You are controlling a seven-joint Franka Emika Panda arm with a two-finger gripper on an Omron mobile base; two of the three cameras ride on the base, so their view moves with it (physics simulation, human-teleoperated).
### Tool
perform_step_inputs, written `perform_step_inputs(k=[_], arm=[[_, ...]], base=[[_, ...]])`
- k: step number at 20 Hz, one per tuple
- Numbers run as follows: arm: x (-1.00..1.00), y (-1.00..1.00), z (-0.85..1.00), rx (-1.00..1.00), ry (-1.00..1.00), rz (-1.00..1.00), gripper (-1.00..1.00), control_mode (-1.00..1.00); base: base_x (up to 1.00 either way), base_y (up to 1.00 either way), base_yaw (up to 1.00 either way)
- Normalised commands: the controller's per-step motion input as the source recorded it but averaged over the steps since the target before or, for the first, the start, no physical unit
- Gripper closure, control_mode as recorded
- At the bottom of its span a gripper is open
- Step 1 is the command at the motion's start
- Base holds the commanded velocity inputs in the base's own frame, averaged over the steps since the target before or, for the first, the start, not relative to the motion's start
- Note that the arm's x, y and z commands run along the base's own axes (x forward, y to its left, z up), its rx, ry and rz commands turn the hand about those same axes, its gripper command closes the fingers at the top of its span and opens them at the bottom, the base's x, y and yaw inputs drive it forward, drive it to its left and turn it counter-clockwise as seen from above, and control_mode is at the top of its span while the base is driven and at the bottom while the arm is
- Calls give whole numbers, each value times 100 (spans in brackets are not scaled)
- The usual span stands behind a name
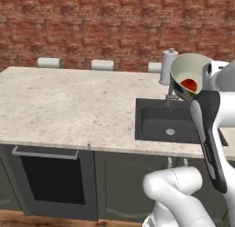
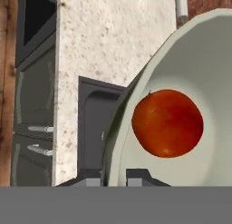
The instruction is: Pick the tomato from the sink and place it in the bowl. Then pick the bowl and place it in the microwave. Then close the microwave door and press the start button.
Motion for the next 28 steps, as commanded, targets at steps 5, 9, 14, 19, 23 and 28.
perform_step_inputs(k=[5,9,14,19,23,28], arm=[[0,0,0,0,0,0,100,100],[0,0,0,0,0,0,100,100],[0,0,0,0,0,0,100,100],[0,0,0,0,0,0,100,100],[0,0,0,0,0,0,100,100],[0,0,0,0,0,0,100,100]], base=[[0,24,67],[0,26,62],[2,22,60],[12,11,57],[17,7,56],[25,2,56]])
